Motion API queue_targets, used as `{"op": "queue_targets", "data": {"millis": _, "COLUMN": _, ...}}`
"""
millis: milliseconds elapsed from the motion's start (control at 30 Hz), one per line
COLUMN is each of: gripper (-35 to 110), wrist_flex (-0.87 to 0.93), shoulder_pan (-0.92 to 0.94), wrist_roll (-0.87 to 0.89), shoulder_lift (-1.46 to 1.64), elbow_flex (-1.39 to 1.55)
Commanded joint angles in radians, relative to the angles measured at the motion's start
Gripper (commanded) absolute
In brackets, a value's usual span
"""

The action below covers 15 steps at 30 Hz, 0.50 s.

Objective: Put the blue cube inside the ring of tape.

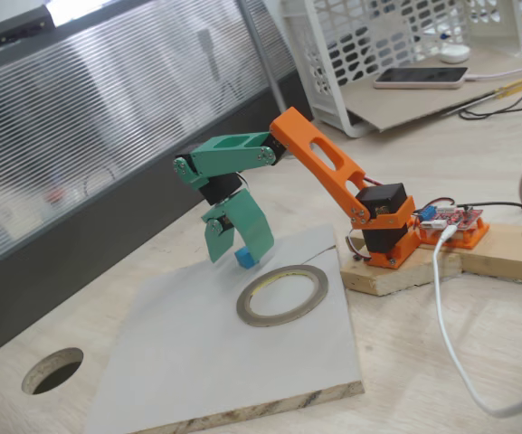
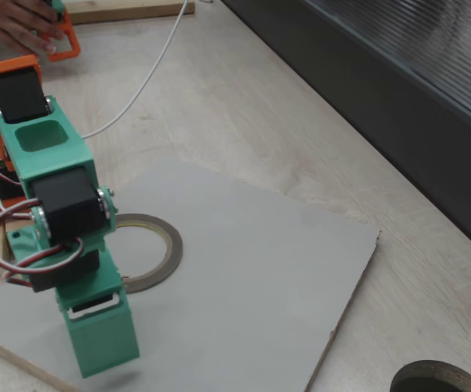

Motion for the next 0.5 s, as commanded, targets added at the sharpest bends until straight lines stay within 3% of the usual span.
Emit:
{"op": "queue_targets", "data": {"millis": 0, "gripper": 79, "wrist_flex": 0.021, "shoulder_pan": 0.008, "wrist_roll": 0.008, "shoulder_lift": 0.002, "elbow_flex": -0.002}}
{"op": "queue_targets", "data": {"millis": 467, "gripper": 79, "wrist_flex": 0.021, "shoulder_pan": 0.008, "wrist_roll": 0.003, "shoulder_lift": 0.002, "elbow_flex": -0.009}}
